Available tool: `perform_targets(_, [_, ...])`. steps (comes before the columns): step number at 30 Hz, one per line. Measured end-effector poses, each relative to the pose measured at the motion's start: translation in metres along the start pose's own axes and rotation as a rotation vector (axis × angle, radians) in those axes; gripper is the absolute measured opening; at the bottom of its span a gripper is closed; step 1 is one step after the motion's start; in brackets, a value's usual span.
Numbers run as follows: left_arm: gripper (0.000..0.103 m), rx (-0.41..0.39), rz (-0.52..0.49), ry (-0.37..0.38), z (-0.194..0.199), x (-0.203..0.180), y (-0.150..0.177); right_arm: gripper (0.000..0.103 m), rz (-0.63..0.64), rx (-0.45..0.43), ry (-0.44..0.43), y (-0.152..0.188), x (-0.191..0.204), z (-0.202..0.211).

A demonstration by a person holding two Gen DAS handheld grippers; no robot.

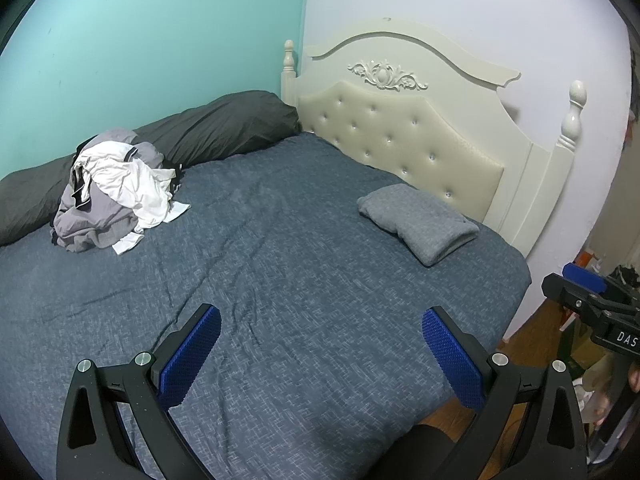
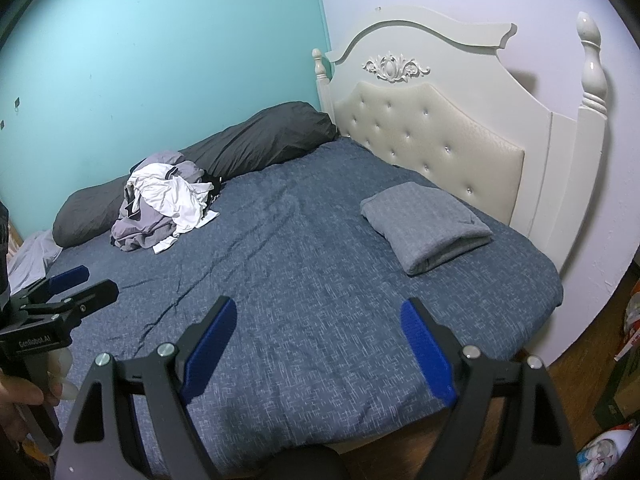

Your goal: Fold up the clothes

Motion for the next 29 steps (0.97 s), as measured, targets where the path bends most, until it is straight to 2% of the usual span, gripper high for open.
perform_targets(29, [0.103, -0.004, 0.008, 0.004, 0.0005, -0.0002, -0.0015, 0.085, -0.008, 0.011, 0.018, 0.0075, -0.0046, -0.0003])
Point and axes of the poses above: each gripper's, at about its wrist camera, not at the fingertips, and z roughly against the way its jaws point, x to its left, y to its underside, the point moved 7 cm from there along -z, roughly the way its jaws point, and after that the axes turned 4 degrees about -y, right-handed, at the moved point
